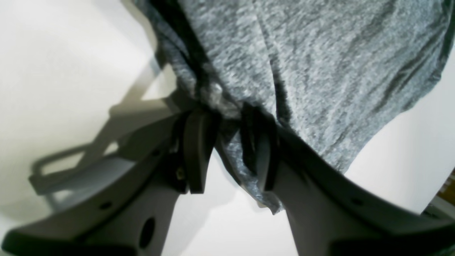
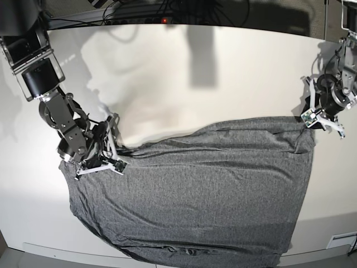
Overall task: Fold the T-shirt properly
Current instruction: 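Lift the shoulder edge with both grippers and fold it toward the hem, then drag the held shirt edge back toward the robot with both grippers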
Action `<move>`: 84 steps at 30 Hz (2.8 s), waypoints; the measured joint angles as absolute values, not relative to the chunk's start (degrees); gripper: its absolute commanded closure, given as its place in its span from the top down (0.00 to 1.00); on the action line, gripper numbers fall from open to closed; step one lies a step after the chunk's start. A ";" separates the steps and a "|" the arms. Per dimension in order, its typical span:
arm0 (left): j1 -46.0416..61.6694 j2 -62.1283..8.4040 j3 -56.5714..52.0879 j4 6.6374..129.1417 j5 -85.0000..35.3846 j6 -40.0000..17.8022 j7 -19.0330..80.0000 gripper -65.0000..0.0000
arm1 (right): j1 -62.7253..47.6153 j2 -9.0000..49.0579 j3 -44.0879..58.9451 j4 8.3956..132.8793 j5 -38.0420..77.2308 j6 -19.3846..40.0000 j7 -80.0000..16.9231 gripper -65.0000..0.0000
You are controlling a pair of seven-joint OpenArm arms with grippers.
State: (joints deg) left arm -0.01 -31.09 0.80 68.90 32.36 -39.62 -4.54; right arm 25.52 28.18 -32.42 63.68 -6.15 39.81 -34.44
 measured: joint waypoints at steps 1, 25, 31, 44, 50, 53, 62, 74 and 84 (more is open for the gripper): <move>-0.27 -31.09 0.80 68.71 32.38 -39.59 -4.47 0.26 | 25.50 28.05 -32.42 63.68 -6.17 39.75 -34.50 0.34; -2.22 -31.73 10.15 69.01 32.56 -37.69 1.72 0.00 | 25.52 26.81 -32.42 63.57 -8.93 39.75 -34.48 0.34; -2.22 -31.70 10.15 69.08 32.16 -37.69 2.37 0.00 | 25.54 26.81 -32.42 63.02 -9.23 39.72 -30.89 0.34; -2.20 -33.32 10.35 69.73 16.40 -38.00 8.73 0.00 | 25.69 27.18 -32.47 61.49 -8.91 38.15 -29.95 0.00; -0.93 -38.70 7.92 73.23 -0.12 -40.66 15.27 0.00 | 25.08 31.97 -32.84 66.02 -4.14 40.36 -30.83 0.00; -1.15 -38.35 3.42 75.26 -4.80 -40.53 14.72 0.00 | 25.43 34.76 -32.73 69.10 1.98 40.45 -32.01 0.00; -4.82 -38.06 -2.59 76.03 -8.69 -40.47 14.83 0.00 | 26.65 34.59 -26.52 69.25 6.26 40.56 -33.26 0.00; -12.93 -29.67 -2.63 68.62 -0.75 -36.27 11.68 0.00 | 33.91 28.40 -24.36 54.08 1.48 40.38 -27.03 0.00; -22.74 -25.71 -2.76 52.01 3.90 -36.18 5.93 0.00 | 37.74 25.50 -24.36 45.58 -1.54 36.49 -25.30 0.00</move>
